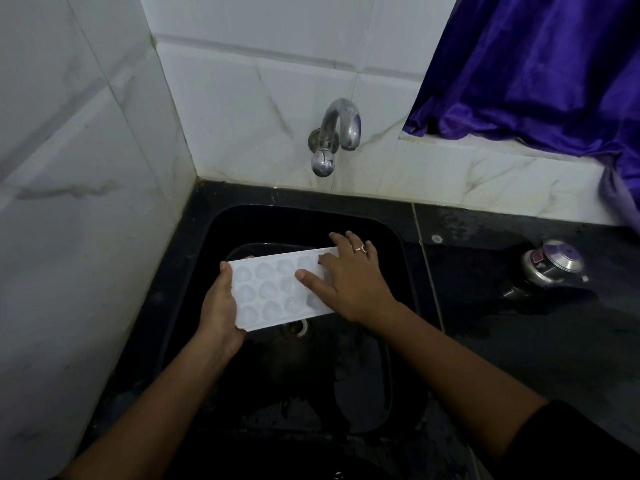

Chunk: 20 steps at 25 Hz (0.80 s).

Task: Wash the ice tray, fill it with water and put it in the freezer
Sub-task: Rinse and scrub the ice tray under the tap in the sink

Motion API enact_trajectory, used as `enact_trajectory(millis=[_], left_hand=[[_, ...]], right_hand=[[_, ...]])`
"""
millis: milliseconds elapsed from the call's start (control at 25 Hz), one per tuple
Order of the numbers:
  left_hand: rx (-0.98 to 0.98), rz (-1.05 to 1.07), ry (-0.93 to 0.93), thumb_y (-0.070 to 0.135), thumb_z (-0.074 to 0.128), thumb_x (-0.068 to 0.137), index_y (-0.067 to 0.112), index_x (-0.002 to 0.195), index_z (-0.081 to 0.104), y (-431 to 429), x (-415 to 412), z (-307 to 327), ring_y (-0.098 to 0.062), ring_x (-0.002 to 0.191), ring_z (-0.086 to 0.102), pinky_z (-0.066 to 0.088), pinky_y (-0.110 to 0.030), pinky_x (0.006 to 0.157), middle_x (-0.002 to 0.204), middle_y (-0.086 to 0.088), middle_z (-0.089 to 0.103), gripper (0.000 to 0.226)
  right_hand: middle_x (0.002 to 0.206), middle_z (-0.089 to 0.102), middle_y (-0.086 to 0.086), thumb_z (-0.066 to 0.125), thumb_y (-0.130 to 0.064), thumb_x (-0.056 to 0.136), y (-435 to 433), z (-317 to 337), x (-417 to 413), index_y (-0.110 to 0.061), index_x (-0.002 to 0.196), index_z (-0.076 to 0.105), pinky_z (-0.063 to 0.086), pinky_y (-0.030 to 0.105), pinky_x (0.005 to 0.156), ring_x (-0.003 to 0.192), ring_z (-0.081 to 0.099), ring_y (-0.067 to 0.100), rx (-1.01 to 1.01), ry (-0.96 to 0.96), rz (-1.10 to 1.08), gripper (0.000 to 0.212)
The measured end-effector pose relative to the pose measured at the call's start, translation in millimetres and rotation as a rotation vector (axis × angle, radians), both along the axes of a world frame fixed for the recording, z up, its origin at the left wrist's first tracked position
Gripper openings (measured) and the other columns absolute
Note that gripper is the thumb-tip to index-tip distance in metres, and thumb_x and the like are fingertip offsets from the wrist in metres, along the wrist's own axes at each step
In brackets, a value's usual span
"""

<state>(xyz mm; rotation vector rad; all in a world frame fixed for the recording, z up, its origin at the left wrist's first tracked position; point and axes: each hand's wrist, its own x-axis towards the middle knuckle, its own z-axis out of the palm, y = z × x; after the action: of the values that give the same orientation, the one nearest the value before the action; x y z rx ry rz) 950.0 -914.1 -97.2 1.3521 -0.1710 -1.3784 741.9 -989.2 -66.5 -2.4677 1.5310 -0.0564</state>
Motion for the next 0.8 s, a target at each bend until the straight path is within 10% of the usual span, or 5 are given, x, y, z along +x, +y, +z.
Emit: enact_trajectory(millis=[120,360,560,800], left_hand=[[-0.012,-0.004,-0.014,0.060,0.033,0.109,0.026,0.127,0.073,-1.8,6.2,2.6,-0.024,0.094,0.080,0.060,-0.039,0.069,0.117,-0.004,0.080,0.055],[0.006,-0.036,-0.008,0.060,0.033,0.109,0.027,0.127,0.072,-4.7,-2.5,2.9,-0.025,0.095,0.080,0.061,-0.039,0.068,0.115,-0.004,0.080,0.055],[-0.015,-0.014,-0.027,0.059,0.034,0.109,0.028,0.125,0.073,-8.2,8.4,3.5,-0.023,0.094,0.080,0.060,-0.039,0.070,0.116,-0.002,0.080,0.053],[0.005,0.003,0.003,0.060,0.033,0.109,0.026,0.128,0.072,-9.1,1.1,0.9,-0.025,0.092,0.080,0.062,-0.036,0.063,0.115,-0.005,0.080,0.055]], right_hand=[[0.162,0.035,0.008,0.024,-0.076,0.097,-6.3,4.5,-14.7,-0.040,0.128,0.069,0.012,0.059,0.124,0.153,0.023,0.032,0.179,-0.147,-0.021,0.066],[0.158,0.041,0.009,0.015,-0.081,0.092,-21.1,12.8,-5.4,-0.031,0.119,0.075,0.013,0.062,0.124,0.149,0.031,0.032,-0.025,0.149,0.147,0.083],[0.158,0.039,0.003,0.034,-0.069,0.102,-35.3,21.7,-26.9,-0.040,0.127,0.071,0.028,0.054,0.120,0.147,0.033,0.030,0.379,-0.154,0.032,0.053],[0.167,0.026,0.009,0.024,-0.075,0.099,-26.7,11.9,-17.1,-0.035,0.142,0.059,0.012,0.059,0.125,0.155,0.019,0.034,0.123,0.123,0.163,0.068]])
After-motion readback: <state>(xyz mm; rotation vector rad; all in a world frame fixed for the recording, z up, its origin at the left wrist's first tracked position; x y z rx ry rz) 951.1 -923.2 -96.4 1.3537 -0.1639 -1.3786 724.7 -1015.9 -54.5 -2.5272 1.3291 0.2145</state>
